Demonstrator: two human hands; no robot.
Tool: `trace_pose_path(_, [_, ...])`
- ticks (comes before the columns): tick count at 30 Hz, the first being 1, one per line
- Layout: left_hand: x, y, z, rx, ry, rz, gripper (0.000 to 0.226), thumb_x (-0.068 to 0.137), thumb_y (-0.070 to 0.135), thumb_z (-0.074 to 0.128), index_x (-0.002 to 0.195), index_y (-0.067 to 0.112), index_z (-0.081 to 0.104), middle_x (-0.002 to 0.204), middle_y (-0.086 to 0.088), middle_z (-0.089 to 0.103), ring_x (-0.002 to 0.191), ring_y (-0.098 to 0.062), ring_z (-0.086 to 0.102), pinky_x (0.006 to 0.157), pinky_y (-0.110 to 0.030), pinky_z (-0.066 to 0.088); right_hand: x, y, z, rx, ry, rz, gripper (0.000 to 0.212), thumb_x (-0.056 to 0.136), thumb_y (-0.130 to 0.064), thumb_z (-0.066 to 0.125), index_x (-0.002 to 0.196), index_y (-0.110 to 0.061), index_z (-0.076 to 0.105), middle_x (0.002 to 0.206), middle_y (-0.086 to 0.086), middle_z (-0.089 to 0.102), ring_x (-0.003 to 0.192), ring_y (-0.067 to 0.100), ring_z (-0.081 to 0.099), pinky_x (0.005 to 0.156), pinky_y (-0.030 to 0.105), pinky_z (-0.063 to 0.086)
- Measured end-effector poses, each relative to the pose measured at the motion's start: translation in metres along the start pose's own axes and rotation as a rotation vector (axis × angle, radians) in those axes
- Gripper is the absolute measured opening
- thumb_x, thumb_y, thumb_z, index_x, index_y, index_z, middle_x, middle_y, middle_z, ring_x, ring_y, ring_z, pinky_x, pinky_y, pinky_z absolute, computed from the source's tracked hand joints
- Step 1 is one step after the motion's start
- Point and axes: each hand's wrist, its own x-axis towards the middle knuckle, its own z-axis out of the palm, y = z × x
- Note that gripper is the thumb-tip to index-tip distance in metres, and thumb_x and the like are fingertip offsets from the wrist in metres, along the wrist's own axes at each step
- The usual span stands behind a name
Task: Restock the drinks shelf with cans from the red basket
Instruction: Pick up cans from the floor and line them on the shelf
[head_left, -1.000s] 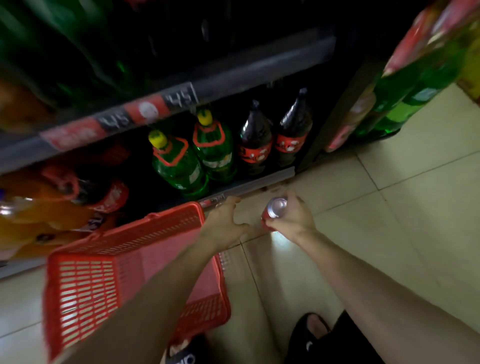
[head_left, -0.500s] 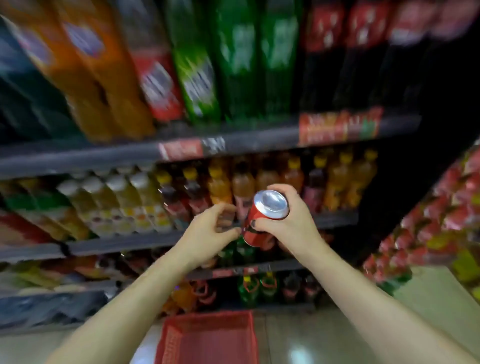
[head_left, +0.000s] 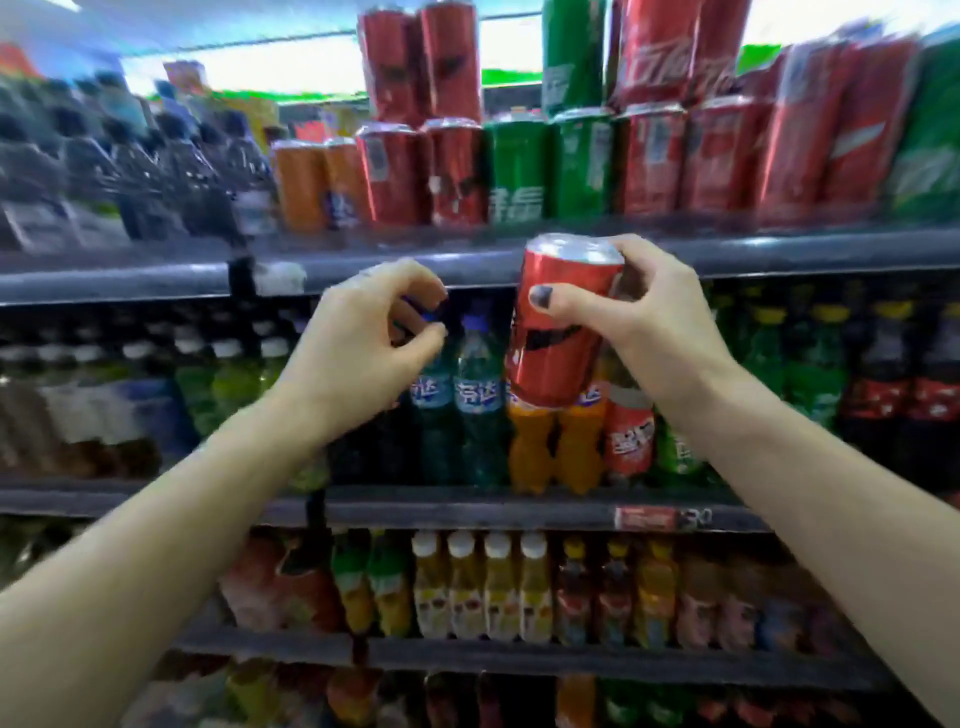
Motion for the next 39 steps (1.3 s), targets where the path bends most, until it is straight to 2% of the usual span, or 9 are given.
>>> trace_pose_path(4, [0.033, -0.028, -0.042, 0.106, 0.088, 0.038, 0.029, 0.083, 0.021, 0.065, 0.111, 0.015, 0.066, 0.102, 0.002, 0.066, 0.088, -0.016, 0.065, 0.089, -0.037, 0.054, 0.039, -0.039, 0.045, -0.009, 0.066, -0.032, 0.038, 0.073, -0.029, 0.089, 0.104, -0.018, 0.072, 0.092, -0.004, 0.075, 0.081, 0.005, 0.071, 0.07, 0.021, 0.056])
trace_pose_path(12, [0.064, -0.062, -0.053, 0.294, -0.042, -0.07, 0.049, 0.092, 0.031, 0.071, 0.136, 0.017, 0.054, 0.134, -0.007, 0.058, 0.125, -0.027, 0.055, 0.105, -0.045, 0.047, 0.093, -0.071, 0.087, -0.056, 0.092, -0.087, 0.035, 0.071, -0.038, 0.088, 0.098, -0.024, 0.072, 0.087, -0.012, 0.072, 0.078, 0.0, 0.07, 0.069, 0.018, 0.052])
trace_pose_path(17, [0.078, -0.061, -0.055, 0.262, 0.021, -0.083, 0.054, 0.093, 0.039, 0.071, 0.139, 0.018, 0.051, 0.134, -0.003, 0.058, 0.12, -0.021, 0.057, 0.103, -0.042, 0.048, 0.121, -0.08, 0.087, -0.035, 0.116, -0.096, 0.053, 0.068, -0.045, 0.089, 0.108, -0.023, 0.062, 0.102, -0.007, 0.07, 0.088, 0.005, 0.07, 0.07, 0.02, 0.057])
trace_pose_path(22, [0.111, -0.051, -0.058, 0.167, 0.068, -0.076, 0.059, 0.093, 0.048, 0.071, 0.137, 0.017, 0.047, 0.128, -0.004, 0.06, 0.117, -0.023, 0.058, 0.103, -0.045, 0.05, 0.167, -0.11, 0.091, 0.007, 0.159, -0.114, 0.048, 0.073, -0.039, 0.086, 0.106, -0.021, 0.056, 0.102, 0.001, 0.071, 0.085, 0.012, 0.075, 0.073, 0.029, 0.063])
trace_pose_path(26, [0.133, -0.05, -0.056, 0.074, 0.096, -0.124, 0.078, 0.091, 0.054, 0.072, 0.147, 0.015, 0.034, 0.14, -0.013, 0.052, 0.126, -0.031, 0.055, 0.105, -0.053, 0.05, 0.2, -0.126, 0.104, -0.048, 0.201, -0.16, 0.052, 0.074, -0.038, 0.086, 0.111, -0.017, 0.057, 0.1, 0.0, 0.069, 0.079, 0.013, 0.075, 0.068, 0.03, 0.064])
trace_pose_path(29, [0.139, -0.056, -0.051, 0.084, 0.093, -0.137, 0.088, 0.092, 0.053, 0.071, 0.154, 0.016, 0.021, 0.148, -0.018, 0.045, 0.131, -0.034, 0.052, 0.107, -0.05, 0.047, 0.215, -0.129, 0.113, -0.141, 0.231, -0.169, 0.052, 0.074, -0.042, 0.085, 0.109, -0.019, 0.055, 0.099, -0.004, 0.065, 0.083, 0.012, 0.072, 0.073, 0.029, 0.064])
trace_pose_path(32, [0.135, -0.066, -0.04, 0.136, 0.089, -0.13, 0.094, 0.093, 0.056, 0.07, 0.156, 0.014, 0.015, 0.156, -0.02, 0.038, 0.135, -0.036, 0.05, 0.1, -0.047, 0.047, 0.223, -0.128, 0.117, -0.213, 0.263, -0.172, 0.052, 0.075, -0.047, 0.084, 0.108, -0.022, 0.052, 0.095, -0.011, 0.058, 0.082, 0.007, 0.066, 0.072, 0.023, 0.061])
trace_pose_path(34, [0.129, -0.075, -0.033, 0.168, 0.095, -0.116, 0.095, 0.092, 0.058, 0.069, 0.155, 0.013, 0.014, 0.153, -0.02, 0.04, 0.128, -0.038, 0.055, 0.086, -0.045, 0.049, 0.227, -0.125, 0.12, -0.273, 0.274, -0.167, 0.053, 0.077, -0.049, 0.083, 0.11, -0.021, 0.052, 0.093, -0.012, 0.055, 0.08, 0.003, 0.061, 0.067, 0.018, 0.057])
trace_pose_path(39, [0.123, -0.09, -0.02, 0.237, 0.116, -0.094, 0.099, 0.094, 0.062, 0.062, 0.16, 0.014, 0.007, 0.153, -0.017, 0.041, 0.113, -0.041, 0.064, 0.075, -0.044, 0.05, 0.233, -0.111, 0.128, -0.375, 0.315, -0.157, 0.06, 0.079, -0.052, 0.081, 0.121, -0.017, 0.055, 0.091, -0.011, 0.055, 0.075, 0.003, 0.057, 0.068, 0.022, 0.055])
